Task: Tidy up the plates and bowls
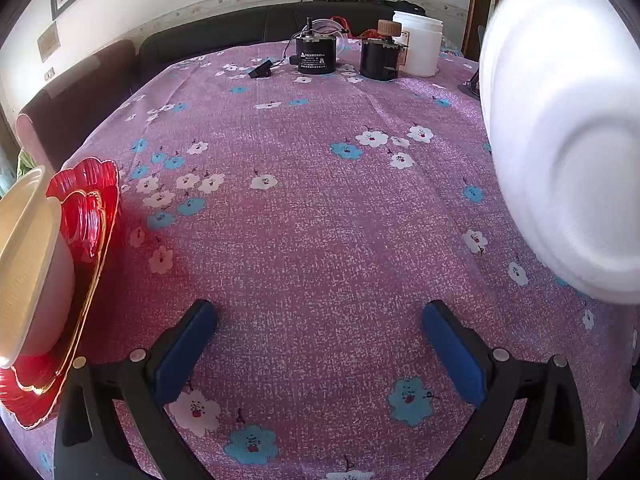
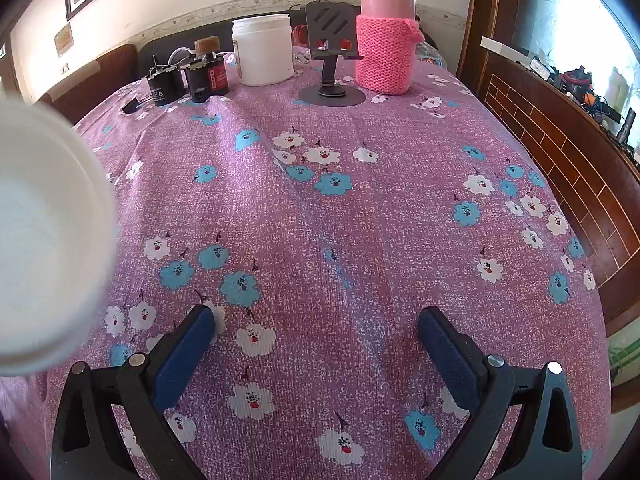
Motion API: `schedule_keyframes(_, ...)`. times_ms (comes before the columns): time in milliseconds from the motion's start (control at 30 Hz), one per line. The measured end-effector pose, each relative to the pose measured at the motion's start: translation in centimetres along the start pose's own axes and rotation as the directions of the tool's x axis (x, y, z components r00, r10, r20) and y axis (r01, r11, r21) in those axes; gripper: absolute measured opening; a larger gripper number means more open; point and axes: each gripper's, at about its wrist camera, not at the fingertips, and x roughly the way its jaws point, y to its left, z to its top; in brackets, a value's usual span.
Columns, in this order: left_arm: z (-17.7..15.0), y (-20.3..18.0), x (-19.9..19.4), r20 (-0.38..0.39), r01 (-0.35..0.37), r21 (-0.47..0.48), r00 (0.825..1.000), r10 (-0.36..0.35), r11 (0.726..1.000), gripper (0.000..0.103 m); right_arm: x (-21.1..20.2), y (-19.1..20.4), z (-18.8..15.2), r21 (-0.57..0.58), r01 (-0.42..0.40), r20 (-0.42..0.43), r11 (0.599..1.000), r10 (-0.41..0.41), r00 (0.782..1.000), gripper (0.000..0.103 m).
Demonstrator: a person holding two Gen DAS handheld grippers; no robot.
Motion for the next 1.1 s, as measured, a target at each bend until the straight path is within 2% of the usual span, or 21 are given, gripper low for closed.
schedule_keyframes(1100,-0.2,-0.06,-0.25,-0.003,-0.004,-0.008,1.0,0.004,1.0,0.103,0.02,-0.03,0.05,0.0,0.0,-0.001,1.0,0.0,1.0,0.102)
